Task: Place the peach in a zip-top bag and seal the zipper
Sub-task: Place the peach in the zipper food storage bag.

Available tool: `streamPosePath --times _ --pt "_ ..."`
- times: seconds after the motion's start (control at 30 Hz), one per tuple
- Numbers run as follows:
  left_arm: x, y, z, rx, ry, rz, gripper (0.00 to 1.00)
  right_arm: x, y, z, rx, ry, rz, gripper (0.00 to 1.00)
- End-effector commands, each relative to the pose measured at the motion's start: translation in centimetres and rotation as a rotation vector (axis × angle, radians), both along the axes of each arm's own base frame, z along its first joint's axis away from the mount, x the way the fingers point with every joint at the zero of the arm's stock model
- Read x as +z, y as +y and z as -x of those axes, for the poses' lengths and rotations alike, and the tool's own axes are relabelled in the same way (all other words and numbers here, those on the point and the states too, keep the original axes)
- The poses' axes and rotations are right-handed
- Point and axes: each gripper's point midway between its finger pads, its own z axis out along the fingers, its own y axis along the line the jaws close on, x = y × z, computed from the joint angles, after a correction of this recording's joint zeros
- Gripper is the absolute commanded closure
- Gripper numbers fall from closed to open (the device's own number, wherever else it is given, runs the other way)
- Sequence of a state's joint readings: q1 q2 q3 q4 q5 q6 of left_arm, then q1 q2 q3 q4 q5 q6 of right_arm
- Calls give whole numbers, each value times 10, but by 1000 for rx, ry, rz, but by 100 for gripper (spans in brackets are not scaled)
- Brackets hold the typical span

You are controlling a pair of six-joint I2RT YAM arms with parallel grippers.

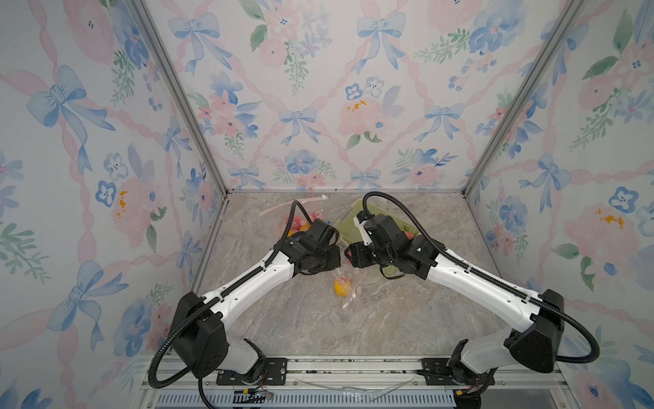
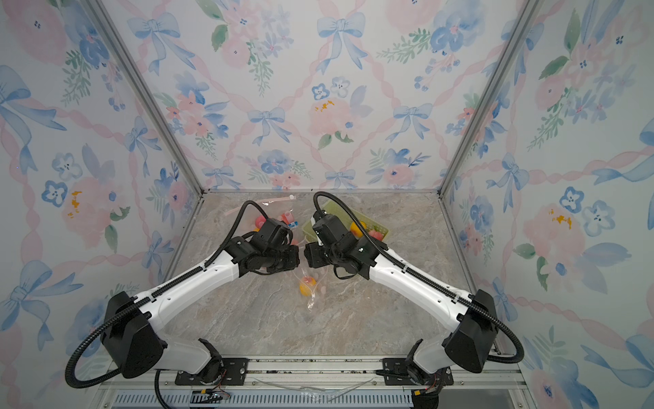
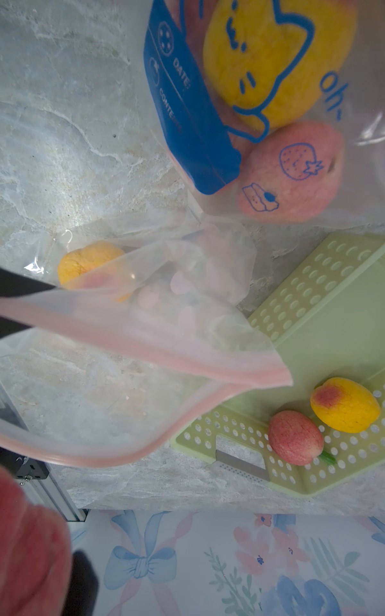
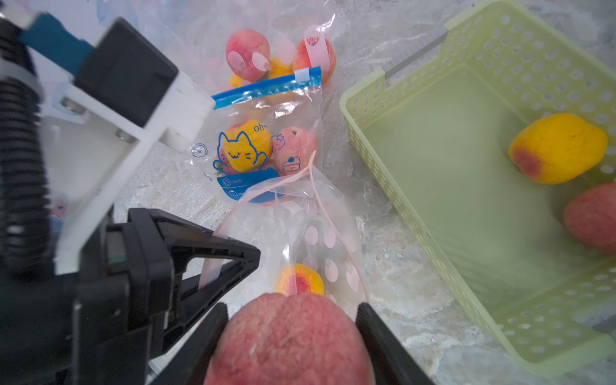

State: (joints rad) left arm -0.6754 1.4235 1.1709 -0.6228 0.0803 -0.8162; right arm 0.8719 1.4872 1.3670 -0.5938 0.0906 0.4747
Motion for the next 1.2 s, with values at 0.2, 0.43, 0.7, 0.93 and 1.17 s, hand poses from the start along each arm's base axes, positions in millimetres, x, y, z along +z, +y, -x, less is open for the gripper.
streamPosePath --times 0.2,0.43,0.7,0.93,1.17 --pt "11 -6 -2 -14 -14 38 100 -25 10 -15 -54 26 21 25" --pt "10 -5 -1 -12 -12 37 100 -9 1 -26 -72 15 -10 22" --pt "10 -6 0 -12 -12 40 100 11 -68 -53 -237 -4 26 24" --pt "10 -6 0 -13 -11 43 100 -20 -136 -83 -420 55 124 22" --pt "10 -6 1 -14 -10 44 100 -66 -163 -121 -516 105 211 19"
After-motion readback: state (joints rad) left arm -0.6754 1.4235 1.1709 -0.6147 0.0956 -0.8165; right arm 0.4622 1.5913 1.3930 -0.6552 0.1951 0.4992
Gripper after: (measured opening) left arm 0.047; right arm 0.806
